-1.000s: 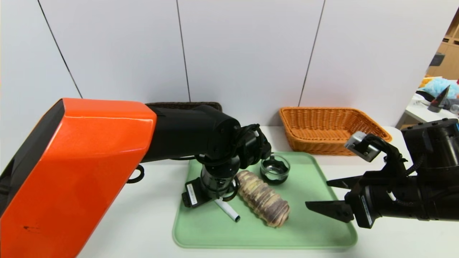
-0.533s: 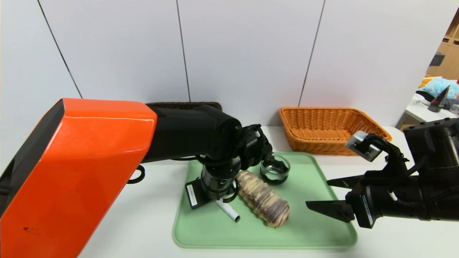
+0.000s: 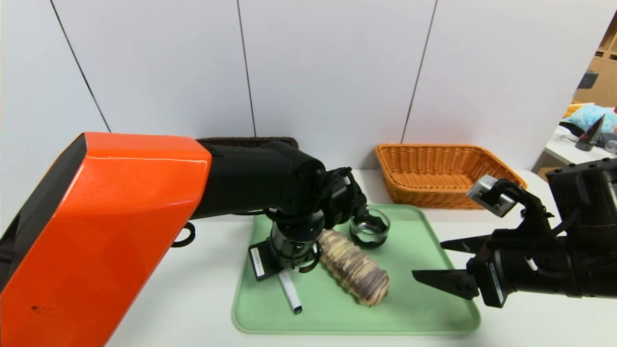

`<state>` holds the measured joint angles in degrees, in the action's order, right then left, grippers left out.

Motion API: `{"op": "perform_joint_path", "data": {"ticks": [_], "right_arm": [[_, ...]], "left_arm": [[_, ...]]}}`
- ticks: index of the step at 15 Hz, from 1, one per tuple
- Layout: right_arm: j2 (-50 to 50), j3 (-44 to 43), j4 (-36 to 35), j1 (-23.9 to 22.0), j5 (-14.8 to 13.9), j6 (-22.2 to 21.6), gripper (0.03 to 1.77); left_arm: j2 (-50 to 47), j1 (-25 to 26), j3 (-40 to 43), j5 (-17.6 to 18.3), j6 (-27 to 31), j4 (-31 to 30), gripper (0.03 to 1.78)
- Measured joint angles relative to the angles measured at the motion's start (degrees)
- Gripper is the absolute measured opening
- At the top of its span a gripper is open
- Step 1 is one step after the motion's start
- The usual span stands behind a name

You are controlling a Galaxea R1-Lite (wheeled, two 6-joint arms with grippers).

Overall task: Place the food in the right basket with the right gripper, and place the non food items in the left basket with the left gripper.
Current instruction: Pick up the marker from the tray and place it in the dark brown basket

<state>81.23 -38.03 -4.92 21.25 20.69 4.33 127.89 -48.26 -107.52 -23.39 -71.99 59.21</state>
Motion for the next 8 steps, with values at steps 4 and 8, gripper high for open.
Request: {"op": "perform_joint_path", "data": {"ticks": [4,8], "right_arm": [[-0.1,0.2,0.0,0.0,0.0,0.0,1.70],[-0.2,0.4,0.0,0.0,0.0,-0.1,1.70]], "left_arm": [[-0.7,0.1,-0.1,0.0,0.1,0.2,0.17],[-4.0,0.9,-0.9,-0.1,1.3,0.4,0.17]]}}
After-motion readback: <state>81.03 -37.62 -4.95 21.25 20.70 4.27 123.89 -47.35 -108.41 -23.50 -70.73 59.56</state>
